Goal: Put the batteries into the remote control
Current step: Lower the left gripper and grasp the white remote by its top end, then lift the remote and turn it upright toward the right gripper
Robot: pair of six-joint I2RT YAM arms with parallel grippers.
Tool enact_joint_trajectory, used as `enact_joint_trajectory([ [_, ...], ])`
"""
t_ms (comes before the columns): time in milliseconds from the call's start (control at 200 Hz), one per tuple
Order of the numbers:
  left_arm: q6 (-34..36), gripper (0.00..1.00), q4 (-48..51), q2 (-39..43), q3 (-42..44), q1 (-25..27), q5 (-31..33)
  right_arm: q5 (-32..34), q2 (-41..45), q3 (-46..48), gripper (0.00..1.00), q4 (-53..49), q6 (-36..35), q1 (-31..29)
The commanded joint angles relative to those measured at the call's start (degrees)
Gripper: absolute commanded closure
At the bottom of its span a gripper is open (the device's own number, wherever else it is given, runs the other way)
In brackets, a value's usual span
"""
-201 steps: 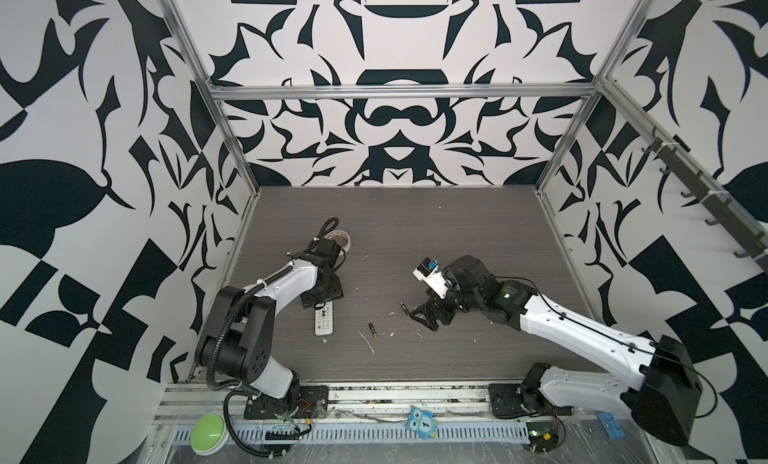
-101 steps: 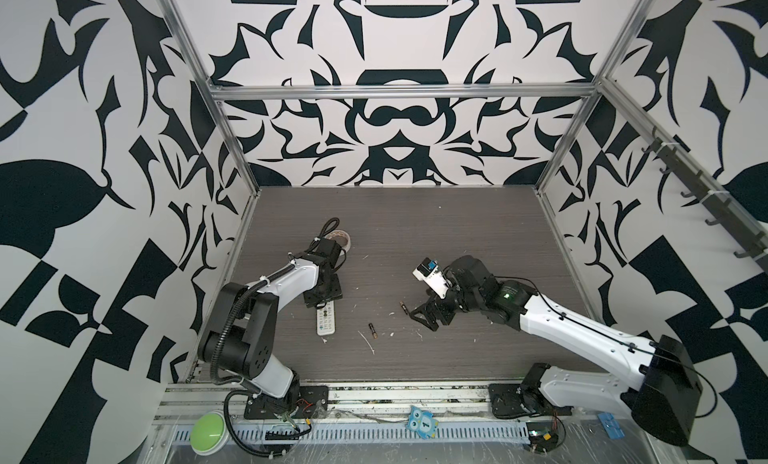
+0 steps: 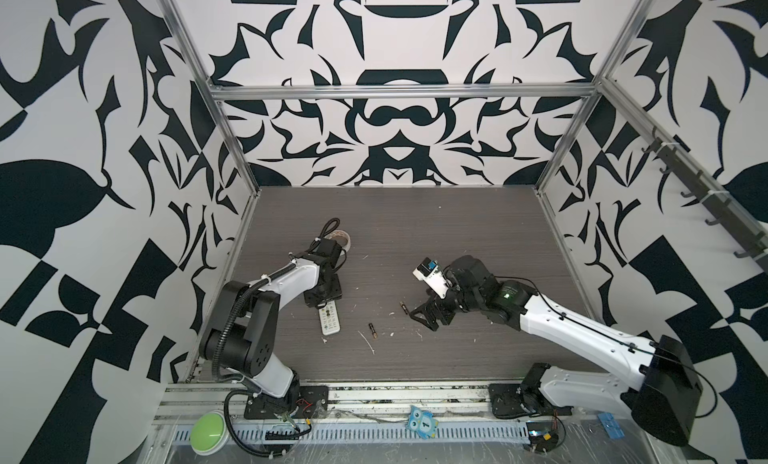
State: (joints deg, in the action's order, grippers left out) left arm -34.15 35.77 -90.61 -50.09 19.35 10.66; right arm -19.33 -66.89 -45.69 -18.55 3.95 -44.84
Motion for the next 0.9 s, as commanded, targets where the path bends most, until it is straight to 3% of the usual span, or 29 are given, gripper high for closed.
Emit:
enact_joint_trajectory([
  [0,-0.63,0.57,-0.10,-0.02,1.22,-0.28,-0.29,0.05,1.90,-0.25,0.05,1.23,0.25,-0.22],
  [415,-0.83,0.64,0.51,12.67,1.04,-0.24,-1.79,-3.40,3.94,-1.03,0.04,2.40,3.64,-0.25],
  [620,-1.18,0.65,-5.16,24.02,3.61,-0.19,-7.07,-7.30,4.40,-1.09,0.04,5.87,7.30,-0.25],
  [895,0.27,0.70,-11.19,31.88,4.77,-0.17,-14.98,-13.27,5.75,-0.90,0.04,12.36,12.20,-0.24],
])
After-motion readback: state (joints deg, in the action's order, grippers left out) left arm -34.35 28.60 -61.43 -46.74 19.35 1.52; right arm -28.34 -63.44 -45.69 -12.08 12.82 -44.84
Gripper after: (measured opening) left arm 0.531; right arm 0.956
